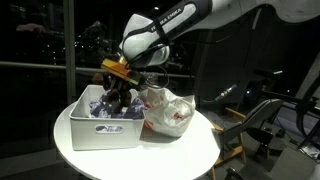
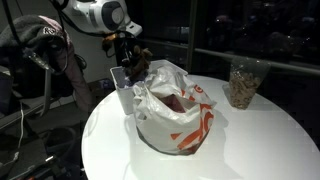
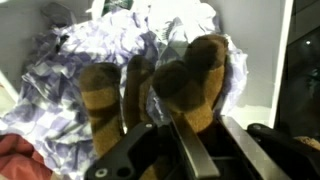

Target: Remove all the items from the plastic bag and put them inside the white basket

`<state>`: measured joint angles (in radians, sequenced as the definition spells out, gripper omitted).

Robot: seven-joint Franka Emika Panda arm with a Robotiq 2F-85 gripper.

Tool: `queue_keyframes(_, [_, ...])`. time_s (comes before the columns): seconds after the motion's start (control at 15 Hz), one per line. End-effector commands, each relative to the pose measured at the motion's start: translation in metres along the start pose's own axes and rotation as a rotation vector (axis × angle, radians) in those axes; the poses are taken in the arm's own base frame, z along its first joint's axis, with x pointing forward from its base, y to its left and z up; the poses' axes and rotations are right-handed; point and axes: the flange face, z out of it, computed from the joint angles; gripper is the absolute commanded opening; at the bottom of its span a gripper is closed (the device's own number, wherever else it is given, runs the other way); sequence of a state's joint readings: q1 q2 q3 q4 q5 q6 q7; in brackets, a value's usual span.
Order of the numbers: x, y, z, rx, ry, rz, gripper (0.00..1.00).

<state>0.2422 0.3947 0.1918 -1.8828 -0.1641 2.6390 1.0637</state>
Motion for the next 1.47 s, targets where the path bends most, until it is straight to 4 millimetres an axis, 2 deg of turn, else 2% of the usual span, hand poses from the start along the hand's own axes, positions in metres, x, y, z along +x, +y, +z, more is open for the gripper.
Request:
queue_keyframes(0.0, [0.000, 0.005, 0.035, -0.058, -0.039, -0.022, 0.03])
queue_keyframes(0.2, [-0.001, 0.000, 0.029, -0.051, -0.038, -0.031, 0.03])
queue_keyframes(0.27, [-0.001, -0.003, 0.027, -0.051, -0.044, -0.028, 0.39])
queue_keyframes(0.4, [0.002, -0.005, 0.017, -0.051, -0.058, -0.007, 0.46])
queue_keyframes(0.53, [0.009, -0.003, -0.004, -0.050, -0.084, 0.053, 0.62])
queue_keyframes(0.73, [0.024, 0.014, -0.044, -0.071, -0.123, 0.162, 0.84])
queue_keyframes(0.87, [0.041, 0.034, -0.070, -0.101, -0.134, 0.248, 0.99])
queue_keyframes(0.93, [0.048, 0.045, -0.080, -0.125, -0.153, 0.288, 1.00])
queue_keyframes(1.07, [0.057, 0.070, -0.088, -0.198, -0.225, 0.341, 1.00])
queue_keyframes(1.2, [0.061, 0.096, -0.087, -0.296, -0.291, 0.389, 1.00])
queue_keyframes(1.4, [0.070, 0.133, -0.071, -0.430, -0.346, 0.472, 1.00])
